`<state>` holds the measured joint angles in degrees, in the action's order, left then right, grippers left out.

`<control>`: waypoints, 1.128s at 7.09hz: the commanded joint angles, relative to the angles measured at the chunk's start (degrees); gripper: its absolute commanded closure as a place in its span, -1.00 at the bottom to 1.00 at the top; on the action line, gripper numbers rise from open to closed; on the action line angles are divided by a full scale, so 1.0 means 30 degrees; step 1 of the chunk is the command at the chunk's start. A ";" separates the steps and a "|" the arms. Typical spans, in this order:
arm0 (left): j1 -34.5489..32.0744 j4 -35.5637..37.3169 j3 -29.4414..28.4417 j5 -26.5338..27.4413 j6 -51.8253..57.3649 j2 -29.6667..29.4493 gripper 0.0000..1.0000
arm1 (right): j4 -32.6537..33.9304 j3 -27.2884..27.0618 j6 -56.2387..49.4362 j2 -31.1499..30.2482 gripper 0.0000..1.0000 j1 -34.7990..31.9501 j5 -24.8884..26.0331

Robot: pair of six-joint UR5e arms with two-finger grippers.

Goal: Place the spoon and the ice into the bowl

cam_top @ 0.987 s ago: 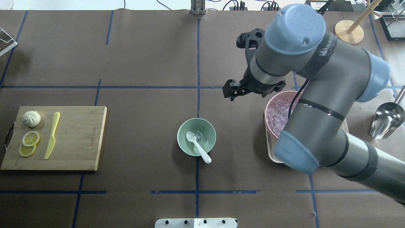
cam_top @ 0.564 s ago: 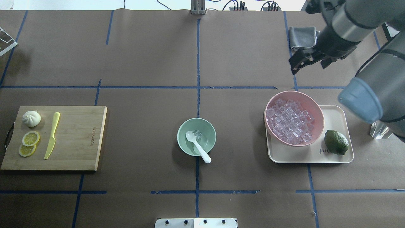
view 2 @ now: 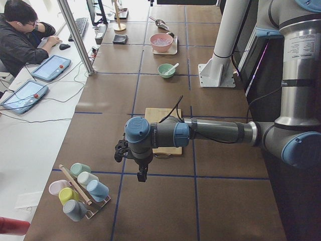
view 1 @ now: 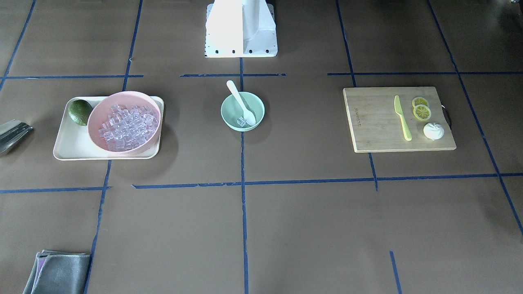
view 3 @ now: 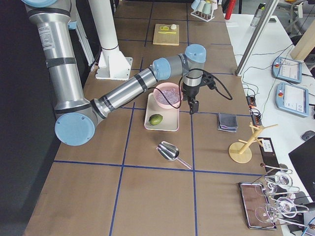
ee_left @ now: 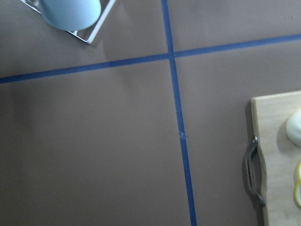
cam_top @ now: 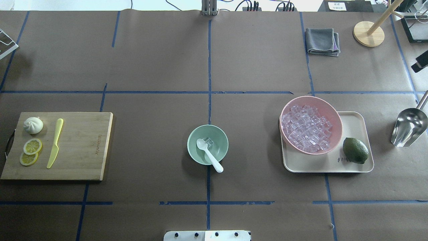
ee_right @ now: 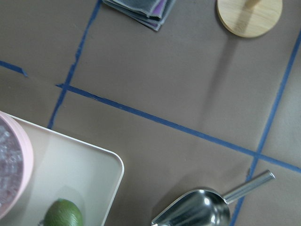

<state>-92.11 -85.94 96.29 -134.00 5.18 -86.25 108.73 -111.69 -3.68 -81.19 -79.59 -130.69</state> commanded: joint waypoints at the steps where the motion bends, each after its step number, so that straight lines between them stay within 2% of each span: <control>1: -0.0001 -0.0473 -0.0134 -0.0040 -0.1165 0.0010 -1.00 | -0.0149 0.2208 -0.3039 -0.2020 -1.00 -0.2756 -0.2334; 2: -0.0001 -0.0473 -0.0104 -0.0041 -0.1227 0.0010 -1.00 | -0.2297 0.4019 -0.3977 -0.2637 -1.00 -0.3869 -0.2636; 3: -0.0001 -0.0502 0.0012 -0.0041 -0.1199 0.0097 -1.00 | -0.4609 0.6590 -0.3900 -0.2876 -1.00 -0.5040 -0.2842; 4: -0.0001 -0.0473 0.0042 -0.0041 -0.1227 0.0098 -1.00 | -0.6837 0.7717 -0.4073 -0.3197 -1.00 -0.5081 -0.2728; 5: -0.0001 -0.0473 0.0014 -0.0012 -0.1257 0.0098 -1.00 | -0.7642 0.7845 -0.3669 -0.3635 -1.00 -0.5052 -0.2669; 8: -0.0001 -0.0473 -0.0074 -0.0011 -0.1257 0.0157 -1.00 | -0.7767 0.7320 -0.0884 -0.3874 -1.00 -0.5052 -0.2581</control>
<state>-92.11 -87.36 96.21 -134.06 1.41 -85.83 85.79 -89.27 -8.89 -92.58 -94.78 -138.68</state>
